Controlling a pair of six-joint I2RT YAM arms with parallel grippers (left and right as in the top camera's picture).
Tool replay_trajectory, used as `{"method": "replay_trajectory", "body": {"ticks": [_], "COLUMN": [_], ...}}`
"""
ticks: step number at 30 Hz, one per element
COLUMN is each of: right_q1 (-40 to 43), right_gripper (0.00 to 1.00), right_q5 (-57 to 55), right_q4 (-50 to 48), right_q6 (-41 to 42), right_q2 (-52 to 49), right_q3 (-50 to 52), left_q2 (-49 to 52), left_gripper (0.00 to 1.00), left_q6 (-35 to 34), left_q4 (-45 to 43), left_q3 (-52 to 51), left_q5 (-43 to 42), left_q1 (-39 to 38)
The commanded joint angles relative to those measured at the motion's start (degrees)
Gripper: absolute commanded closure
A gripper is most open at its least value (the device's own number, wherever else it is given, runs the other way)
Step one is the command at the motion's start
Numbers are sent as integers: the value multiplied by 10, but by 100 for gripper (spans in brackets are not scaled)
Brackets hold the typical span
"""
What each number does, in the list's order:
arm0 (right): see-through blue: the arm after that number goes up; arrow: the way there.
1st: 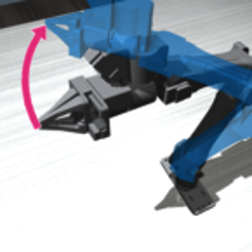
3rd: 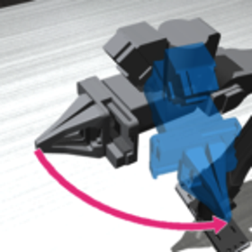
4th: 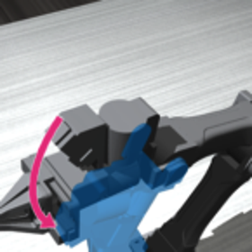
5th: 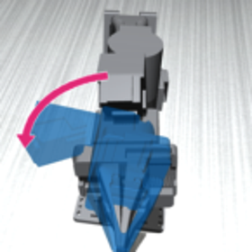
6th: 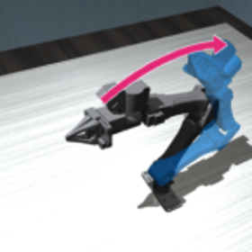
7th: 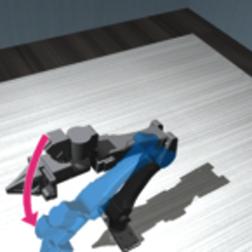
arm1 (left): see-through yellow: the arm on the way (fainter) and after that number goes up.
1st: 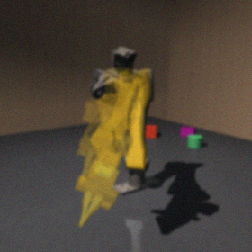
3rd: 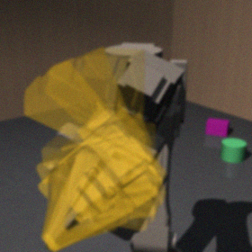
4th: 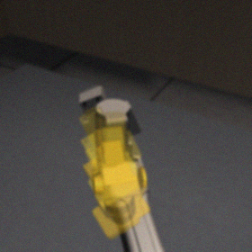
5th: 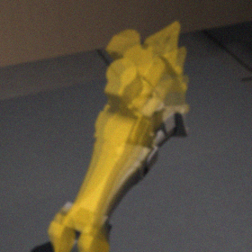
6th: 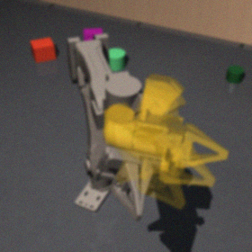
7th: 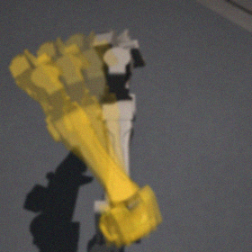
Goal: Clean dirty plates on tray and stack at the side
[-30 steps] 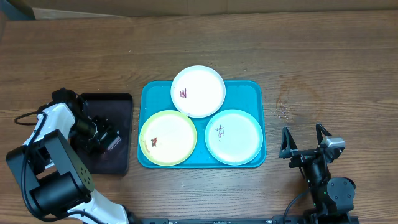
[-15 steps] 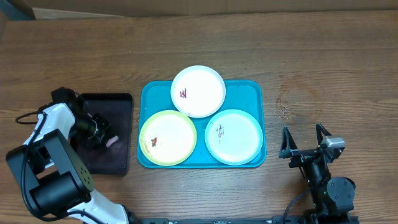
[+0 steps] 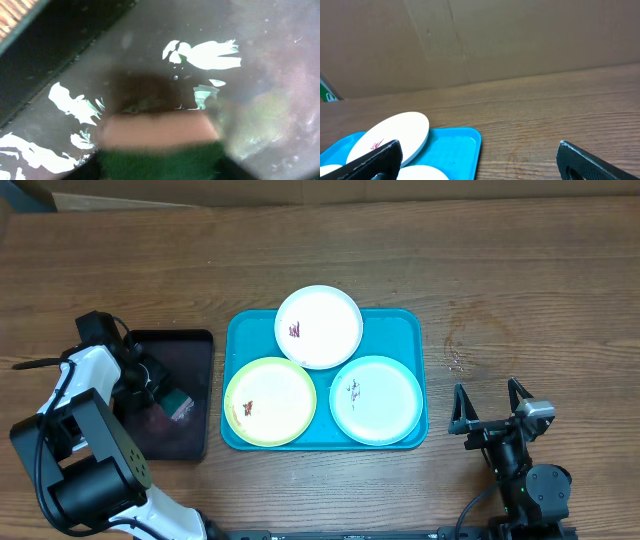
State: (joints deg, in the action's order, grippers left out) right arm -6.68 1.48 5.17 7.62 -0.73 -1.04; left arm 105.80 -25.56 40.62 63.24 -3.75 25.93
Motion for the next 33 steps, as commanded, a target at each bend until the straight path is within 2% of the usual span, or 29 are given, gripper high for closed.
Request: {"method": "replay_trajectory", "body": {"ticks": [1,5,6,7,8,18,19,20,22,23,26,27,28,29,30,33], "right_q1": [3,3,3,3,3,3,3,3,3,3,3,3,3,3,3,3], "right_gripper": [0,0,0,0,0,0,0,0,0,0,0,0,0,0,0,0], "right_q5": [-3,-3,-3,-3,-3,-3,-3,-3,-3,-3,-3,-3,-3,-3,-3,-3], "right_q4": [-3,-3,-3,-3,-3,-3,-3,-3,-3,-3,-3,-3,-3,-3,-3,-3], "right_q6": [-2,-2,-2,-2,-2,-2,-2,-2,-2,-2,-2,-2,-2,-2,-2,-2], "right_q2": [4,4,4,4,4,4,4,4,4,4,4,4,4,4,4,4], "right_q3": [6,6,6,6,6,6,6,6,6,6,6,6,6,6,6,6], "left_q2": [20,20,20,20,20,20,20,20,20,20,20,20,20,20,20,20], "left_gripper": [96,95,83,45,2,0,14,47,92,96,96,92,66,22,0,0], "left_q6": [2,2,2,2,2,2,2,3,3,2,2,2,2,2,2,2], "left_q4": [-2,-5,-5,-7,-9,-47,-47,-47,-45,-45,-45,-44,-42,-38,-32,-2], "left_q3": [-13,-13,-13,-13,-13,-13,-13,-13,-13,-13,-13,-13,-13,-13,-13,-13], "left_q5": [9,10,10,10,10,12,12,12,12,12,12,12,12,12,9,0], "left_q1": [3,3,3,3,3,3,3,3,3,3,3,3,3,3,3,3]}}
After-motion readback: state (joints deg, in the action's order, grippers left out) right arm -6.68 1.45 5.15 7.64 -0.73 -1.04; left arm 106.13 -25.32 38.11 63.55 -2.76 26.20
